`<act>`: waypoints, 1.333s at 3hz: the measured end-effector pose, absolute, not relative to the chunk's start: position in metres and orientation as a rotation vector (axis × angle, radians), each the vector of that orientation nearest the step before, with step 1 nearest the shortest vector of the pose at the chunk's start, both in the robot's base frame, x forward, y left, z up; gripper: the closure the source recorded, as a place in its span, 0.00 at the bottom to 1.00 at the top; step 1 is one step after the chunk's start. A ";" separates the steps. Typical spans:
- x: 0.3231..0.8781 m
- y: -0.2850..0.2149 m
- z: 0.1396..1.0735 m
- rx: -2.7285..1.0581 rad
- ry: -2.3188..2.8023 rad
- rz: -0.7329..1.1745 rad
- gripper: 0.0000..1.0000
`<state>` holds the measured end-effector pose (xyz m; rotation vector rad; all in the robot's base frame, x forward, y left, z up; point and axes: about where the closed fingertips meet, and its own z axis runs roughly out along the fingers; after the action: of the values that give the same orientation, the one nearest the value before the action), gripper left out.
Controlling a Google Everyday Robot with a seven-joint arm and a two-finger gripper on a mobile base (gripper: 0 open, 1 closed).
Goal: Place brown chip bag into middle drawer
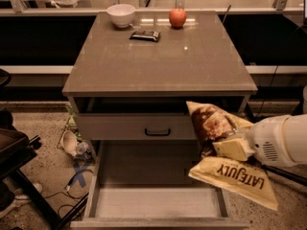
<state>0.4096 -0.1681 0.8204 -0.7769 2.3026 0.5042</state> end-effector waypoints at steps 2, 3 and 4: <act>0.410 -0.076 0.712 -0.929 2.361 0.662 1.00; 0.400 -0.013 0.627 -1.065 2.404 0.754 1.00; 0.404 0.025 0.583 -1.130 2.428 0.790 1.00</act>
Offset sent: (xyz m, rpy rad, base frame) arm -0.0207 0.1699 -0.2147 0.0473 0.2371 0.3184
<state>0.4043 0.0246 0.5831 -1.1296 2.4282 0.7898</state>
